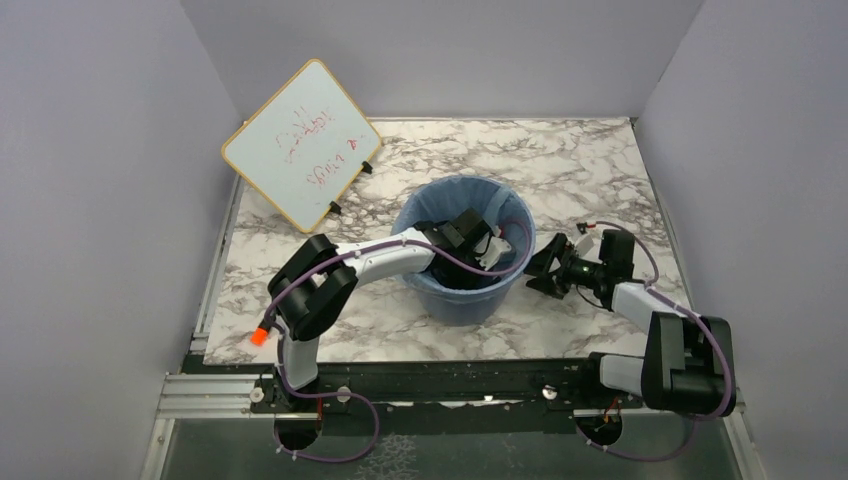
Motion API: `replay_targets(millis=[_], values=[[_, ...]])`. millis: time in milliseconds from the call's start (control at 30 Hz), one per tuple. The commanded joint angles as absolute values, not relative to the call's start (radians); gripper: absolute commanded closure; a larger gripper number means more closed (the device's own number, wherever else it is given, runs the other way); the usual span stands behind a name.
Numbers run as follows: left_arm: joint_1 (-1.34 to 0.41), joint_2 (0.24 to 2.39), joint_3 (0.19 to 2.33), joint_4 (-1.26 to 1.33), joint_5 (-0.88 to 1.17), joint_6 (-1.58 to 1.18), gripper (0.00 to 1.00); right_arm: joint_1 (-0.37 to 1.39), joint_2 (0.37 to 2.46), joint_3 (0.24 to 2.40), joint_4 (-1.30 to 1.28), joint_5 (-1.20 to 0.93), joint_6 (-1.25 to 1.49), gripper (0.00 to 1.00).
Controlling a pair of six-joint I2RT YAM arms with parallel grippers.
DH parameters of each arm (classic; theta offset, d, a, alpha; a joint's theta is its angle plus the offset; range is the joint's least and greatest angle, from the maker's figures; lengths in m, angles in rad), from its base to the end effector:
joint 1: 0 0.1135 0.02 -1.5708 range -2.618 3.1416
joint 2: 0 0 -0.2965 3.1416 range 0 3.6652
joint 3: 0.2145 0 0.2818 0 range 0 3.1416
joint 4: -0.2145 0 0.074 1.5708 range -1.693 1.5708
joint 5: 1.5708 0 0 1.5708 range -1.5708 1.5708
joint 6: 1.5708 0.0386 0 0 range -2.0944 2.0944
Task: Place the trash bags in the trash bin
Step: Place the trash bag in the trash bin.
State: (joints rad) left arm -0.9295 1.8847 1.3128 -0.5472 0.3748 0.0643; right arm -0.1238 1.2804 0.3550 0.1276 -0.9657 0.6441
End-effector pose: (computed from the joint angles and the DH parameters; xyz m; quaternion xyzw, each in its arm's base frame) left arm 0.2420 -0.3478 0.1980 0.4931 0.8218 -0.2571 0.1236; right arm 0.2179 0.0049 0.1450 0.1450 0.8262 0.5015 0.2120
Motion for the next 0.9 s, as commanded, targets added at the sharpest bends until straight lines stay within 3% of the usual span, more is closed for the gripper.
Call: replay_targets(millis=[0, 100, 233, 533, 867], values=[[-0.928, 1.903, 1.311, -0.537, 0.406, 0.070, 0.01, -0.122, 1.162, 0.429, -0.051, -0.770, 0.597, 0.10], [-0.928, 1.876, 1.329, -0.551, 0.398, 0.075, 0.01, -0.122, 1.054, 0.462, -0.161, -0.572, 0.626, 0.08], [-0.928, 1.841, 1.364, -0.573, 0.407, 0.081, 0.01, -0.122, 0.970, 0.458, -0.139, -0.533, 0.669, 0.07], [-0.928, 1.775, 1.385, -0.584, 0.394, 0.081, 0.01, -0.122, 1.216, 0.450, 0.060, -0.855, 0.667, 0.12], [-0.925, 1.784, 1.410, -0.585, 0.365, 0.074, 0.01, -0.121, 1.274, 0.425, 0.094, -0.907, 0.632, 0.12]])
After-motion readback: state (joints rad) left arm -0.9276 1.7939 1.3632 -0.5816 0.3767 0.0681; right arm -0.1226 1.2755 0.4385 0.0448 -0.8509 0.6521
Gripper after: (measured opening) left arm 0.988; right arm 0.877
